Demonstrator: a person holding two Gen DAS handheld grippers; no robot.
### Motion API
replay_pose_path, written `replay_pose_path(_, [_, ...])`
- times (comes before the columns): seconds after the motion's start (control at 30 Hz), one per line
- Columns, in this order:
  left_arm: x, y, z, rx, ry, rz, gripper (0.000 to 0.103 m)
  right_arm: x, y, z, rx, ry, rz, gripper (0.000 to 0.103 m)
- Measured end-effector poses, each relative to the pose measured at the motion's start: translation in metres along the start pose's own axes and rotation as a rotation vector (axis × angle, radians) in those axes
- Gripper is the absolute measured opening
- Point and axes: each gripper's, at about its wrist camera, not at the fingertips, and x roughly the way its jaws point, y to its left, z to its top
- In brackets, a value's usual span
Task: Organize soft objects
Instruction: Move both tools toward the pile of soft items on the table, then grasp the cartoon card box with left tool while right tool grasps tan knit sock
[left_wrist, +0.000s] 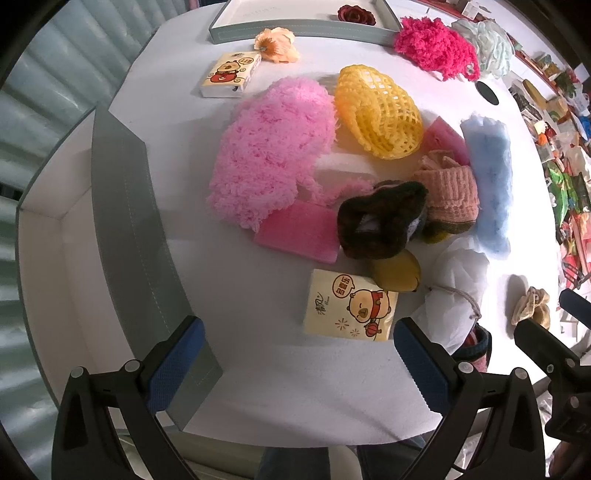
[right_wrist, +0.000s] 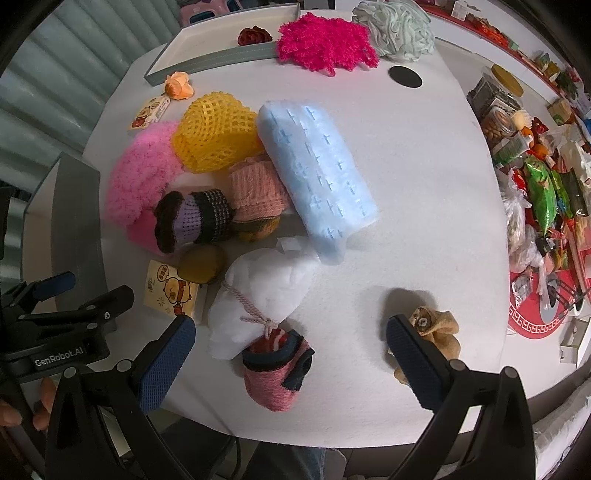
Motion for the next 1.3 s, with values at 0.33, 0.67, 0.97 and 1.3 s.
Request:
replay_pose_path(0.33, [0.002,-0.005,0.001,0.007,-0.004,-0.005,0.103,0.001,-0.004,-0.001,-0.003,-0.030,-0.011,0.103])
replay_pose_path(0.67, [0.016,-0.012,0.003,0.027,0.025,0.010,0.103,0.009,-0.014,-0.005,0.020,0.036,0.000,0.103])
replay_pose_path(0.97, [0.049,-0.028,0.005,0.074,0.017,0.032,0.103,0.018,-0.027,-0.012,0.046,0.075,0.020,0.103])
replay_pose_path(1.3, [0.067,-0.039,0.008,0.069,0.007,0.012,0.103,0.027,-0.078,-0.030,0.136,0.098,-0.094,0.103])
